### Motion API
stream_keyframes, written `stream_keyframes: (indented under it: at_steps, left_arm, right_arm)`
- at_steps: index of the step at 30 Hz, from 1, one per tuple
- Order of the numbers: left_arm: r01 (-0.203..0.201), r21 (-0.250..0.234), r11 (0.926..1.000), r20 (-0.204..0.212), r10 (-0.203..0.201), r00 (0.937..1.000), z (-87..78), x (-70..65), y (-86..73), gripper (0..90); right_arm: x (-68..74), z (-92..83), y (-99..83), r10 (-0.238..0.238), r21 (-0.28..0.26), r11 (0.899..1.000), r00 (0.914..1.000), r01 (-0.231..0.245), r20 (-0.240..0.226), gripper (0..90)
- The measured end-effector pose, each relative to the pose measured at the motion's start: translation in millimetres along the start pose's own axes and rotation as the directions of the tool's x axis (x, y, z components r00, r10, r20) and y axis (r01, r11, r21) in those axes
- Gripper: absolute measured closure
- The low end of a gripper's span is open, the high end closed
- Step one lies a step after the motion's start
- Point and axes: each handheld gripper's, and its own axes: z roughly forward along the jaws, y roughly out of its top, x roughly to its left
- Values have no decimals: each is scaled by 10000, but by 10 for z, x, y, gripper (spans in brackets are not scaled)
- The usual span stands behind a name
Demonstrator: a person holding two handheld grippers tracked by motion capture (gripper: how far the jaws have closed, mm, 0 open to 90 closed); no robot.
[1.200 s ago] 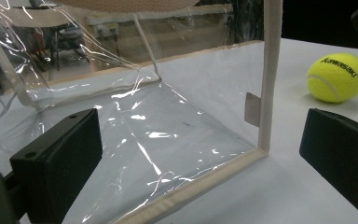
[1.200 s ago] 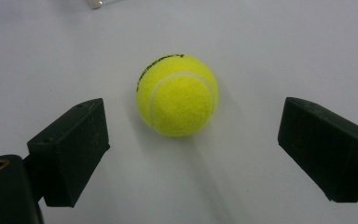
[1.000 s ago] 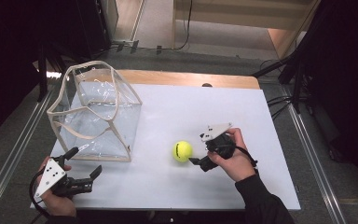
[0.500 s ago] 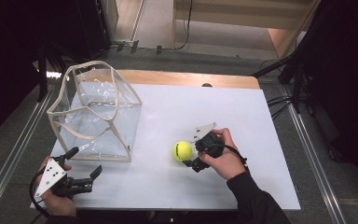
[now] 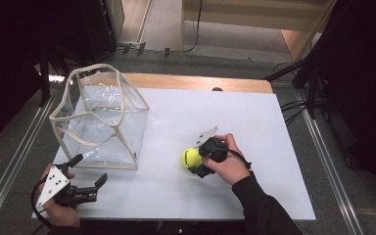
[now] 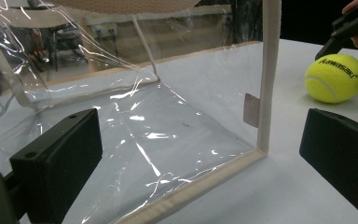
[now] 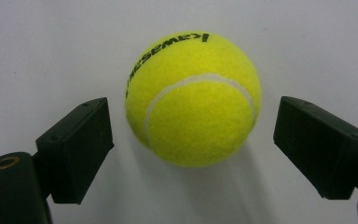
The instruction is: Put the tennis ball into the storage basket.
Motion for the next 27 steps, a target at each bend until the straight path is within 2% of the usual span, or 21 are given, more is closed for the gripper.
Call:
stream_keyframes:
  at_steps: [4,8,21,27]
  left_arm:
    - [-4,-2,10000,0,4,10000,-1,0,0,0]
    - [-6,-4,10000,-2,6,10000,0,0,1,0]
    - [12,-4,10000,-22,-12,10000,-2,2,2,0]
    - [23,19,10000,-57,-23,10000,-7,1,3,0]
  right_arm:
    - [-2,42,24,-9,56,10000,9998,10,-173,106]
    - [-8,103,51,43,283,9996,9999,-40,-91,108]
    - [11,189,101,-27,439,9990,9999,33,-129,124]
    - [6,197,103,-64,447,9990,9999,69,-107,204]
